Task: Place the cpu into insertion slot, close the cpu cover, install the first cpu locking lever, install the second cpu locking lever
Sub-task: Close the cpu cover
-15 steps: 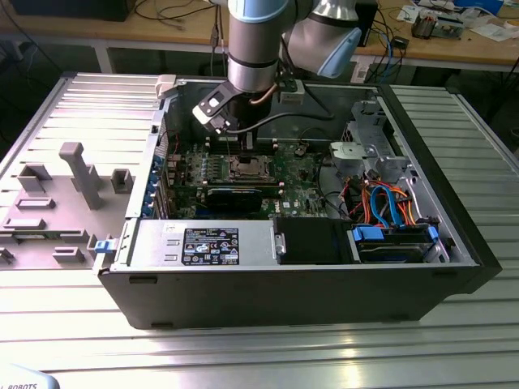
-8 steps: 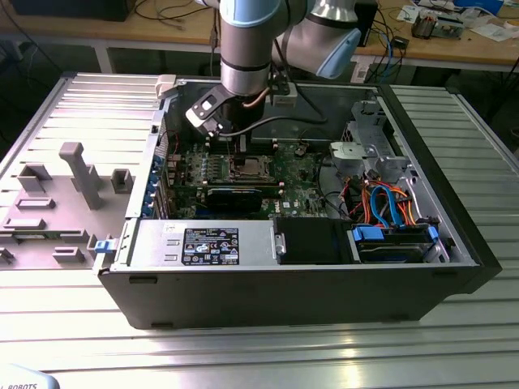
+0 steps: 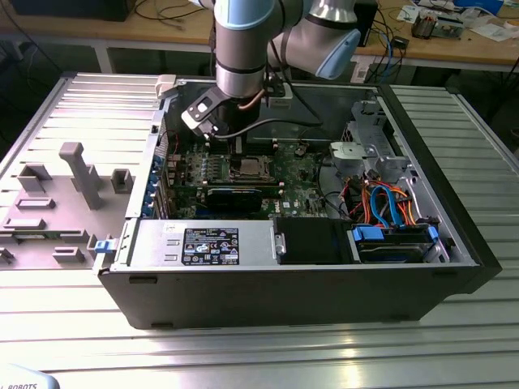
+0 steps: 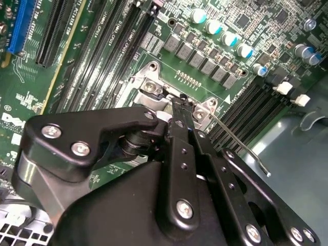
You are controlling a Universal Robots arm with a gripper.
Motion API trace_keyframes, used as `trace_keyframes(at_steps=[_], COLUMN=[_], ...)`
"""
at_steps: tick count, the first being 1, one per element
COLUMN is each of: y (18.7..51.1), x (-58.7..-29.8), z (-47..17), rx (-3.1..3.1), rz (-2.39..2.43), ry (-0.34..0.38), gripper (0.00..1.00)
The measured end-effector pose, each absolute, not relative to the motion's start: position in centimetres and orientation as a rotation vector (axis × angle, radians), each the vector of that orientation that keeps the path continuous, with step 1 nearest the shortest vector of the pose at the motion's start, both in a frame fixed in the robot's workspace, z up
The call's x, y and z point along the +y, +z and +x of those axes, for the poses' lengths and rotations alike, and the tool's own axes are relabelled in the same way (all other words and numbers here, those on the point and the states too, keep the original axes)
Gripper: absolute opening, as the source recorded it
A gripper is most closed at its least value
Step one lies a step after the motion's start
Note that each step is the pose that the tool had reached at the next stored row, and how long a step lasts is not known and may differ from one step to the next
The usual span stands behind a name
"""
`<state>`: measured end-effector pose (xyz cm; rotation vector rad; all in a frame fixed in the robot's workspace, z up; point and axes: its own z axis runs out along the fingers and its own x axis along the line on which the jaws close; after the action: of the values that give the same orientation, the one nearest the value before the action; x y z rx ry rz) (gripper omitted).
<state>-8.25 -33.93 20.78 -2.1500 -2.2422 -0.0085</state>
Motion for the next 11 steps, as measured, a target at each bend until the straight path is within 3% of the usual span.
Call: trace_keyframes(at_steps=[11], y=[21.31], x=[-33.93], z=[-8.3], rx=[-2.242], rz=[-2.15], ry=[-0.009], gripper=[0.11])
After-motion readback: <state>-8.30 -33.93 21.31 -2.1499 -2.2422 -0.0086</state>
